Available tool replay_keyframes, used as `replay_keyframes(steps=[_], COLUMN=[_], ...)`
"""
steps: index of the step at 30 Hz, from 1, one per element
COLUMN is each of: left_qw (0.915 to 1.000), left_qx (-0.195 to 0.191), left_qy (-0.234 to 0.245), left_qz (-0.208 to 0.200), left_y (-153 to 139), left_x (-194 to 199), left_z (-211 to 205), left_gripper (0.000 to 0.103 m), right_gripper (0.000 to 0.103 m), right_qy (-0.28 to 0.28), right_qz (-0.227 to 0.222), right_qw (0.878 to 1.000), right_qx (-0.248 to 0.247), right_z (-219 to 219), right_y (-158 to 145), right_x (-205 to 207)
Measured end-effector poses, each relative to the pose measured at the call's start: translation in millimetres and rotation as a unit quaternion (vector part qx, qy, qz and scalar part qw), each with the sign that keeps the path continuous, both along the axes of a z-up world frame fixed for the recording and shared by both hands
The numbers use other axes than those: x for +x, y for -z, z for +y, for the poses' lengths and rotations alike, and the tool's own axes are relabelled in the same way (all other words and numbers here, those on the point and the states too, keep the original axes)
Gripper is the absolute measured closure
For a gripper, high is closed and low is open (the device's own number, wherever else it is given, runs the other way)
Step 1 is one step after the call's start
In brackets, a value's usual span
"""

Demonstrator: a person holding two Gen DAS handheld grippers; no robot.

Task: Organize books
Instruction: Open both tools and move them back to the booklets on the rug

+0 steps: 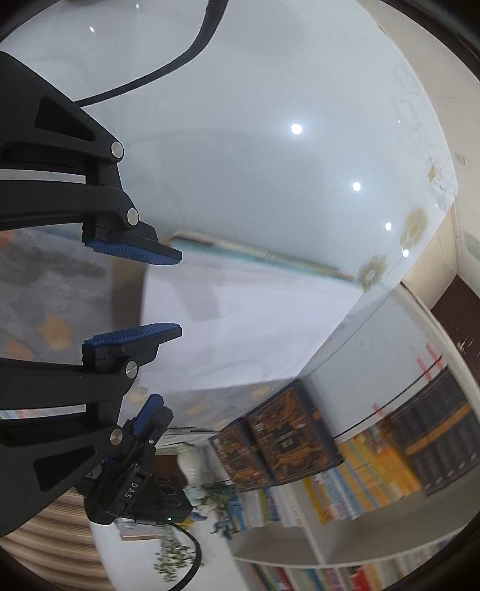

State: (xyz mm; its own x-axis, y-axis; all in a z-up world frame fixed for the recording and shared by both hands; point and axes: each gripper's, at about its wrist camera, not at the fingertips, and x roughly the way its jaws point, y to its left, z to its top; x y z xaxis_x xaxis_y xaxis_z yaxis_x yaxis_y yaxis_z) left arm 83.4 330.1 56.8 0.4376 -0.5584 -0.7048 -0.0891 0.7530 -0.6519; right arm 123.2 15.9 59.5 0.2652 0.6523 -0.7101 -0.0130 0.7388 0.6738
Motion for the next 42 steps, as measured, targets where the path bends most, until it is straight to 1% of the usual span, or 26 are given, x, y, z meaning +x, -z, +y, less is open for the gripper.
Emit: replay_keyframes(steps=[1,3,4,6,8,11,15,17,19,24,26,29,31,36,42], left_qw=[1.0000,0.9994,0.9991,0.9981,0.9978,0.9983,0.9985,0.9978,0.9967,0.9935,0.9921,0.9897,0.9880,0.9848,0.9811], left_qx=[0.007,0.027,0.035,0.051,0.055,0.046,0.037,0.041,0.049,0.053,0.049,0.050,0.050,0.047,0.043], left_qy=[0.004,0.018,0.024,0.033,0.037,0.036,0.038,0.047,0.059,0.097,0.112,0.132,0.145,0.167,0.189], left_qz=[-0.003,-0.007,-0.008,-0.010,-0.008,0.006,0.016,0.019,0.026,0.027,0.027,0.022,0.017,0.010,0.000], left_y=[-4,-11,-13,-18,-20,-19,-18,-20,-22,-29,-32,-38,-41,-45,-46], left_x=[-4,-12,-15,-21,-27,-34,-43,-49,-50,-60,-63,-69,-73,-82,-81], left_z=[-6,-21,-28,-45,-60,-84,-123,-147,-171,-236,-260,-296,-320,-362,-407], left_gripper=[0.071,0.064,0.062,0.052,0.047,0.044,0.044,0.043,0.040,0.040,0.040,0.040,0.040,0.040,0.040], right_gripper=[0.066,0.062,0.059,0.058,0.058,0.057,0.057,0.056,0.056,0.052,0.045,0.045,0.045,0.045,0.045], right_qy=[-0.001,-0.002,-0.001,0.005,0.009,0.020,0.037,0.043,0.054,0.088,0.103,0.123,0.131,0.152,0.175], right_qz=[-0.002,0.000,0.003,0.010,0.019,0.040,0.064,0.068,0.069,0.068,0.061,0.057,0.059,0.065,0.051], right_qw=[1.000,1.000,1.000,1.000,1.000,0.999,0.997,0.997,0.996,0.994,0.993,0.991,0.989,0.986,0.983], right_qx=[-0.004,-0.012,-0.014,-0.016,-0.012,-0.006,-0.003,-0.003,0.000,0.011,0.013,0.015,0.016,0.010,-0.004], right_z=[-4,-17,-22,-38,-56,-88,-140,-158,-186,-245,-267,-302,-321,-366,-402], right_y=[-1,-1,-1,3,7,16,26,25,25,16,7,4,5,8,5], right_x=[-6,-21,-26,-41,-55,-75,-99,-108,-120,-142,-152,-165,-173,-196,-212])
